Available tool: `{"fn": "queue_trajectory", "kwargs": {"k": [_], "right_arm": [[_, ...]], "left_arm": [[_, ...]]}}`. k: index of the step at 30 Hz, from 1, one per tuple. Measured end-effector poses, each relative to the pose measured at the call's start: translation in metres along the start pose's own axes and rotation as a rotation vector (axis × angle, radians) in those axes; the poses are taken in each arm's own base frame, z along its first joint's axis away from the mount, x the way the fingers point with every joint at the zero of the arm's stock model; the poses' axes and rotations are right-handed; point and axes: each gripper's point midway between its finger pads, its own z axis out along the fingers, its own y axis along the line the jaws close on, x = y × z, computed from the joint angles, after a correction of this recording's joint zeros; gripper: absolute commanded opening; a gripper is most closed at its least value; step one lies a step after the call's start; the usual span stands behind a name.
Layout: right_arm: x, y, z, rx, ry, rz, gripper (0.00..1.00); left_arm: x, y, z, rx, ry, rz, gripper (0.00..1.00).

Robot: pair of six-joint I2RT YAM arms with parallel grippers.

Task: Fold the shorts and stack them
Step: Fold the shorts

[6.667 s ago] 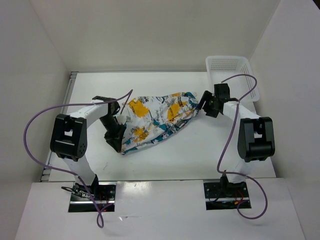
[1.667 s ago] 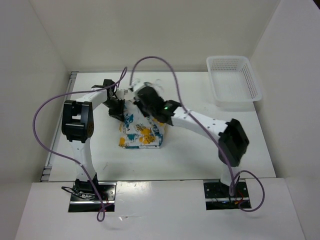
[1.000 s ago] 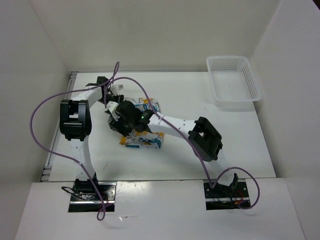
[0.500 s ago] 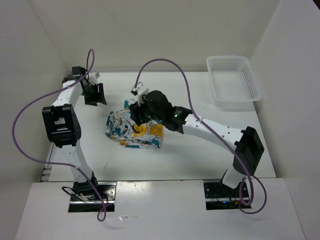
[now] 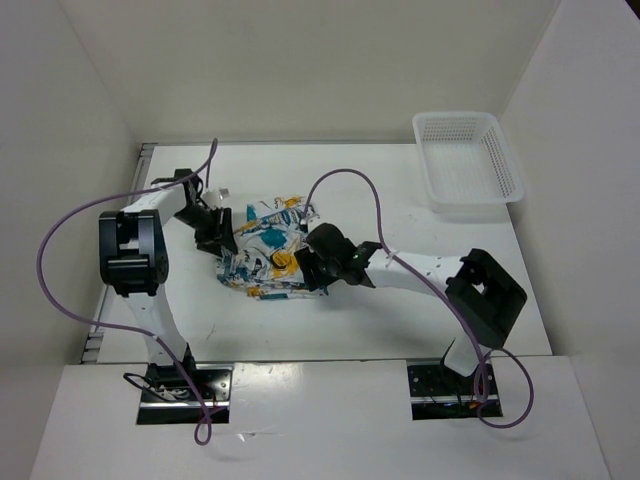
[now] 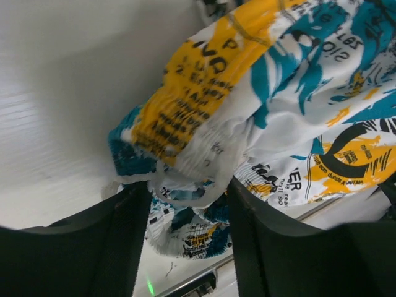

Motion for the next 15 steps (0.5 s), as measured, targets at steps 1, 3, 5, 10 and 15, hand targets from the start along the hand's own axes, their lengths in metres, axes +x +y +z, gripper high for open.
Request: {"fn": "queue_trajectory", "kwargs": {"k": [1,3,5,10,15], "right_arm": [[0.002,0.000,0.001,0.001,0.003,0.005,0.68],[0.008,-0.001,0.002,-0.001,0.014,0.015,0.68],[0.015,-0.001,0.006,-0.004,0.026,0.021,0.65],[0.035,-0.006,0.017,0.009,0.067,0.024,0.33],[0.049,-0.011,0.019,0.022,0.087,0.039,0.01]], "left_arm": [[0.002,-0.003,0.002,0.013,0.010,0.000,0.50],[0.004,-0.010,0.004,0.034,0.017,0.010,0.42],[0.005,-0.016,0.006,0.052,0.022,0.016,0.27],[0.009,-0.020,0.008,0.080,0.042,0.024,0.00],[0.011,-0.015,0.005,0.074,0.047,0.005,0.00]]}}
